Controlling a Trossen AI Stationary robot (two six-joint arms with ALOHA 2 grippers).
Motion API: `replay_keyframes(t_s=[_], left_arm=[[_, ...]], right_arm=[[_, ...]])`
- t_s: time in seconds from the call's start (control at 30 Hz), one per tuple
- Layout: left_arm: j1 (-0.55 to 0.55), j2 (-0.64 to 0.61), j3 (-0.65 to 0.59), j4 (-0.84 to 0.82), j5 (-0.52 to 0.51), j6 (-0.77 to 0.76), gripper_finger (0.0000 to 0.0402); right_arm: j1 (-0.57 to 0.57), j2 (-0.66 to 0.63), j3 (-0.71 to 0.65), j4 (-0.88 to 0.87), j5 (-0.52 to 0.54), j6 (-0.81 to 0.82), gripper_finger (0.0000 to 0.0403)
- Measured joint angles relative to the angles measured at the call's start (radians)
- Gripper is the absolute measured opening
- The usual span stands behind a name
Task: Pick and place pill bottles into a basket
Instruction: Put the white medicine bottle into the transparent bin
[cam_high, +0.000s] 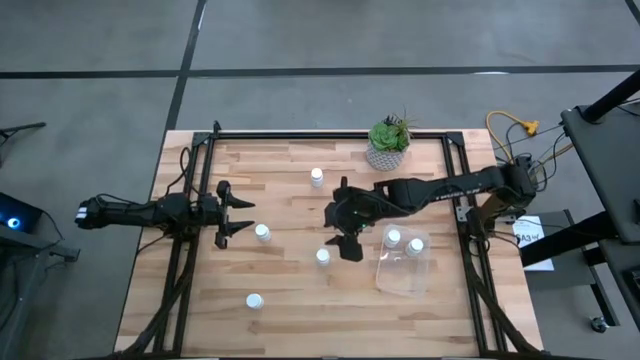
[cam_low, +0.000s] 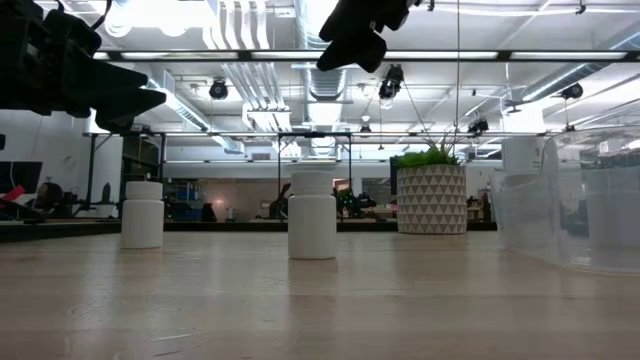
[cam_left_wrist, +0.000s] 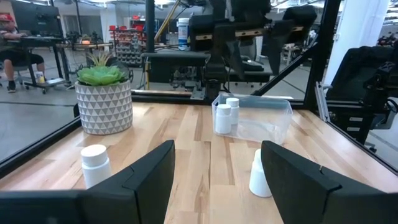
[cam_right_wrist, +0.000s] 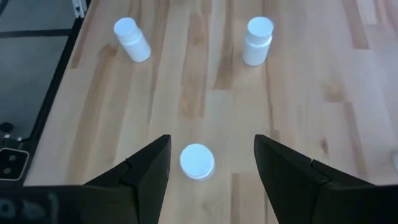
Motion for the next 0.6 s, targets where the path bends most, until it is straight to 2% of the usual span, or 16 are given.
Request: replay_keyframes(t_s=[0.17,0.6], left_arm=[[0.0,0.0,0.0,0.0,0.0,0.0,0.0222],[0.0,0.001,0.0,0.0,0.0,0.0,0.0222]], right_arm=[[-0.023,0.0,0.0,0.002,0.0,-0.028,0.0219],[-0.035,0.031,-0.004,0.021,0.009,0.023,0.0219]])
